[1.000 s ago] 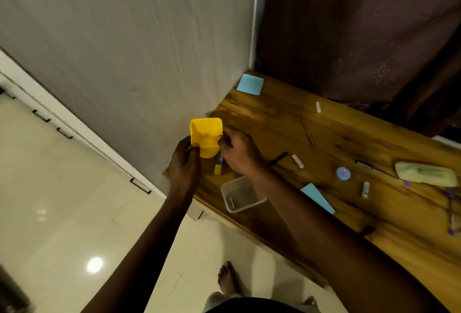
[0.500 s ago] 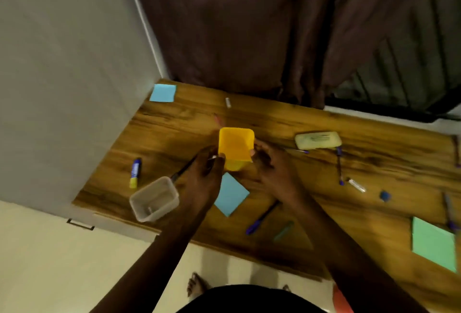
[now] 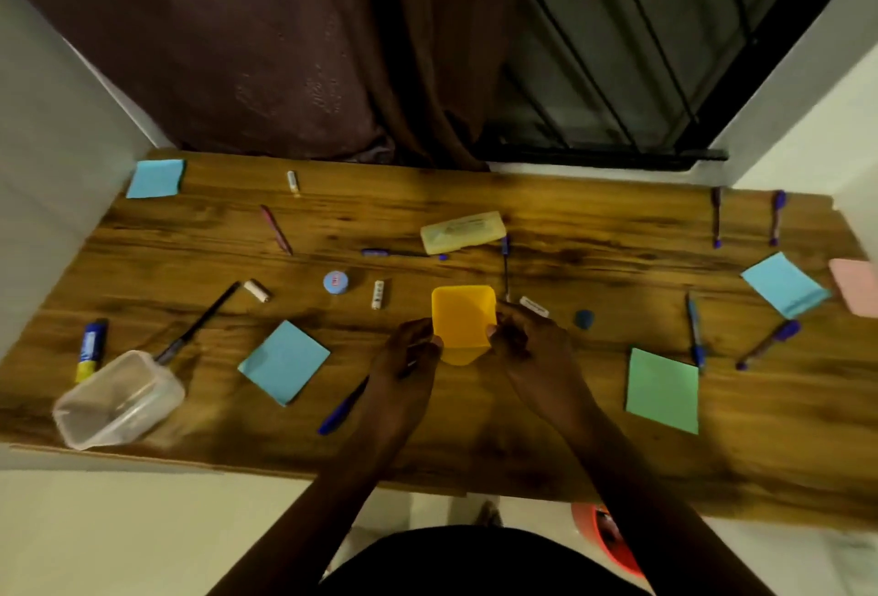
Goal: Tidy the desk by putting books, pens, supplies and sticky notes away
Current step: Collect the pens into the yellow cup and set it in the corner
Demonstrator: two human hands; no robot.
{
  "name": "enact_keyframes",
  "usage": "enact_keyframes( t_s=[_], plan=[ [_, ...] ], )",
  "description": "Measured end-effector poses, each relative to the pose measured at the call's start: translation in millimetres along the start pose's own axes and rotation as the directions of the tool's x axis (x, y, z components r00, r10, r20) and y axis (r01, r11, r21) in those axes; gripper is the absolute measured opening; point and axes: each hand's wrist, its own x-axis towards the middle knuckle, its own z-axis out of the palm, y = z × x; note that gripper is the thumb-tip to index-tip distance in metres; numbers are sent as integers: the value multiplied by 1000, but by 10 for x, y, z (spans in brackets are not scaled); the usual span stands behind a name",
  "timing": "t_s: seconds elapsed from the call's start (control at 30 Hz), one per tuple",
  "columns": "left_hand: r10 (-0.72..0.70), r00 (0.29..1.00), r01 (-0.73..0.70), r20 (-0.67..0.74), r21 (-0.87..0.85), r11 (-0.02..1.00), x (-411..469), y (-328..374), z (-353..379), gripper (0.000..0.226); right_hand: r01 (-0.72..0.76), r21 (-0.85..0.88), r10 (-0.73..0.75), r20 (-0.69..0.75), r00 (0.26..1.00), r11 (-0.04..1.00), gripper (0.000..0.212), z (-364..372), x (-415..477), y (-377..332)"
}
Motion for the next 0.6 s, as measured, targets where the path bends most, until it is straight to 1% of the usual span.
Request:
enact_keyframes(
  t_s=[0.1, 0.17, 0.27, 0.37, 0.47, 0.53, 0.6],
  plan=[
    [-37, 999, 37, -8, 22, 999, -83, 45, 173, 32, -6, 11, 6, 10, 1000, 1000, 44, -61, -42, 179],
    [-61, 998, 61, -2, 42, 997, -144, 75, 254, 27, -24, 27, 24, 23, 999, 999, 41, -61, -66, 283],
    [-54, 998, 52, 22, 59, 997, -179, 61, 312, 29, -39, 63, 37, 32, 999, 997, 38, -35, -113, 346],
    [-48, 997, 43, 62, 71, 997, -122, 7, 228, 21, -75, 92, 73, 31, 997, 993, 37, -23, -98, 333],
    [-53, 995, 45, 87, 92, 995, -42, -44, 44, 16, -96, 105, 97, -8, 995, 990, 26, -103, -41, 258],
    [-22, 998, 13, 57, 145, 989, 13, -80, -136, 17, -92, 74, 97, -60, 993, 993, 19, -206, 63, 212],
    [18, 1000, -19, 4, 244, 970, 81, -133, -330, 19, -81, -9, 80, -95, 992, 997, 16, -306, 247, 171]
  ],
)
